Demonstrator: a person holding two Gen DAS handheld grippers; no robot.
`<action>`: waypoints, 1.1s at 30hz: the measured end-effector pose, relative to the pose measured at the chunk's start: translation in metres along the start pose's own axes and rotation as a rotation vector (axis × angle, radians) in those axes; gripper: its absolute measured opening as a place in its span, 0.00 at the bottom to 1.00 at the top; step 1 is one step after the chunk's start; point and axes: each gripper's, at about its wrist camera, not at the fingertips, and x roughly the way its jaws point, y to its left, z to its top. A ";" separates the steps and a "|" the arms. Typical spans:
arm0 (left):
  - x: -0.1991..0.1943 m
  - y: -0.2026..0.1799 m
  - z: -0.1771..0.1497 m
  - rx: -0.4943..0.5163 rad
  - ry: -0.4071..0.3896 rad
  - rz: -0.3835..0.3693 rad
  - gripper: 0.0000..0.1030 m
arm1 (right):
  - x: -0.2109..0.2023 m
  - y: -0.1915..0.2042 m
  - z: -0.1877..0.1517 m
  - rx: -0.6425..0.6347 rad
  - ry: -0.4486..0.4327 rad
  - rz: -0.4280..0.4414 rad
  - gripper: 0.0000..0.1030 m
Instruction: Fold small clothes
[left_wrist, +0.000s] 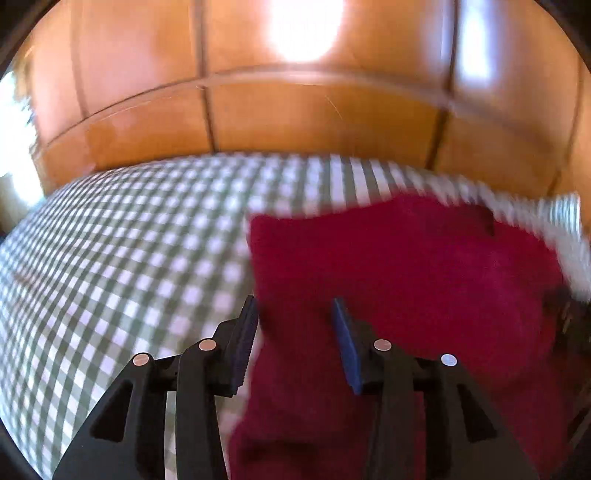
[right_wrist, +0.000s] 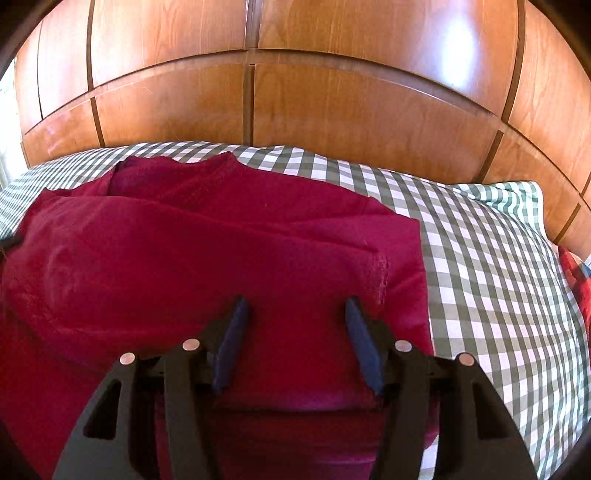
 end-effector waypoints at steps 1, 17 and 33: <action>0.014 -0.004 -0.007 0.010 0.039 0.016 0.39 | 0.000 -0.001 0.000 0.006 0.001 0.007 0.54; -0.041 0.036 -0.041 -0.176 0.039 -0.038 0.61 | 0.000 0.001 0.003 -0.005 0.018 -0.022 0.59; -0.136 0.054 -0.166 -0.063 0.106 -0.188 0.62 | -0.101 -0.014 -0.094 -0.032 0.143 0.017 0.92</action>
